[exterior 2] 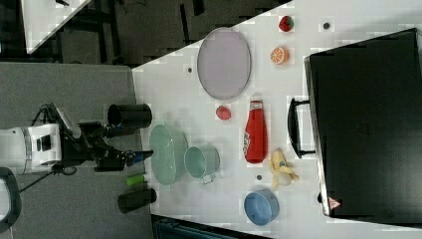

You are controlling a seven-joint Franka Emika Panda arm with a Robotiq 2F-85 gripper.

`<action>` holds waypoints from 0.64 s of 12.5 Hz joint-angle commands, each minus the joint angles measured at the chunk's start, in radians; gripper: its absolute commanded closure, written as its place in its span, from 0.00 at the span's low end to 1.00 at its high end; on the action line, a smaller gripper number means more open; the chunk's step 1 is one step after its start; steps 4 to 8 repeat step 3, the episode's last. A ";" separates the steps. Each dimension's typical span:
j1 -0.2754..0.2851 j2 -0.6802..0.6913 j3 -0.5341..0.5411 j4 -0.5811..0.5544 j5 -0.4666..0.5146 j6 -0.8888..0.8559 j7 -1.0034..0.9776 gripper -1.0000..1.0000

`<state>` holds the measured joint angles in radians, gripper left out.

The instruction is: Pick ketchup from plate and place it on table.

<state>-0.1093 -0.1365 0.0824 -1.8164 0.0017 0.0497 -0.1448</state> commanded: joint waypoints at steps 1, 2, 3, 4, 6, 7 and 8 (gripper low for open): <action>0.002 0.004 -0.009 0.030 -0.002 -0.038 0.040 0.00; 0.002 0.004 -0.009 0.029 -0.002 -0.037 0.040 0.00; 0.002 0.004 -0.009 0.027 -0.002 -0.037 0.040 0.00; 0.002 0.004 -0.009 0.027 -0.002 -0.037 0.040 0.00; 0.002 0.004 -0.009 0.027 -0.002 -0.037 0.040 0.00; 0.002 0.004 -0.009 0.027 -0.002 -0.037 0.040 0.00; 0.002 0.004 -0.009 0.027 -0.002 -0.037 0.040 0.00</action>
